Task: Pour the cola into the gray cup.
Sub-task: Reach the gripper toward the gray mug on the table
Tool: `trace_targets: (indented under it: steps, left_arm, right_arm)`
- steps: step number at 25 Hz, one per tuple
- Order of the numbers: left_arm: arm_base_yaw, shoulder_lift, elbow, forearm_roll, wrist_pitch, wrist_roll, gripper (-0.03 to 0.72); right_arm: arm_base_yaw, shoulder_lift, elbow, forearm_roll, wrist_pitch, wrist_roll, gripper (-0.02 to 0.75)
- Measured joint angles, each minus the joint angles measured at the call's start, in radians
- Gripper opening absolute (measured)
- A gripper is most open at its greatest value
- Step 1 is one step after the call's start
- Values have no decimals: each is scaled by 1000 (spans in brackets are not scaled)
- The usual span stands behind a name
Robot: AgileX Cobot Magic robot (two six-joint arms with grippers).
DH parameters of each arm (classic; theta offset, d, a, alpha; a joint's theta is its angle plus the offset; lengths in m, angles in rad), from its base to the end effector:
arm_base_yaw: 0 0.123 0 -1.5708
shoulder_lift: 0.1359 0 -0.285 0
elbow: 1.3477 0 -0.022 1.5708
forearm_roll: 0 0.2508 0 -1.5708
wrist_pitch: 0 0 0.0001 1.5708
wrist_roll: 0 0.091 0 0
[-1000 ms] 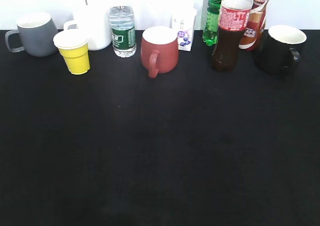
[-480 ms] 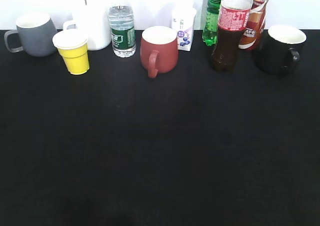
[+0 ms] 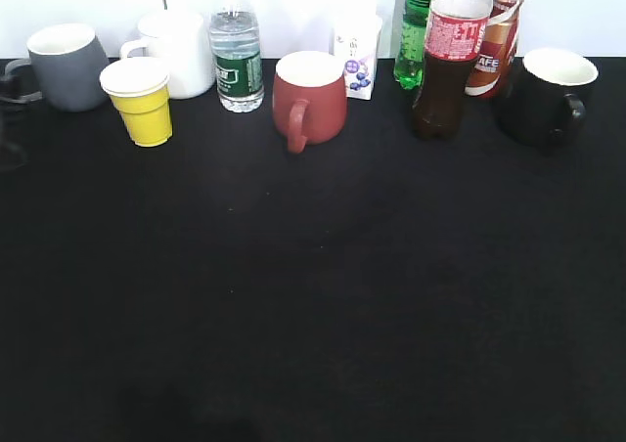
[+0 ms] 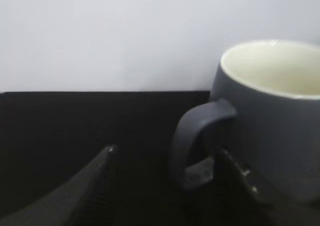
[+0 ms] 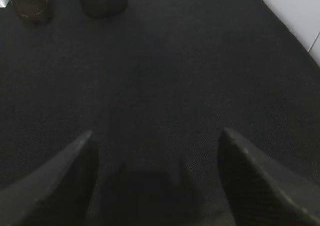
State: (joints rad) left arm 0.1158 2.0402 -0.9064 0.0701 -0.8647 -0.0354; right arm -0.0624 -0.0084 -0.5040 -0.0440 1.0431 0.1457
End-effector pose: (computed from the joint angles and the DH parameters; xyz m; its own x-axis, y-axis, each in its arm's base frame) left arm 0.3940 0.0409 0.1346 -0.1815 -0.0109 -0.9833 -0.0615 0.9981 0.0003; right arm -0.0061 -0.0031 0.2799 -0.4127 0.1492 -0.8986 0.1486 0.9843 0.0951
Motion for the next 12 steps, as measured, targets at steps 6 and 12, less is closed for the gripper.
trace_targets:
  steps: [6, 12]
  left_arm:
    - [12, 182, -275, 7, 108, 1, 325]
    - [23, 208, -307, 108, 68, 7, 63]
  right_arm:
    - [0, 0, 0, 0, 0, 0, 566]
    - [0, 0, 0, 0, 0, 0, 566]
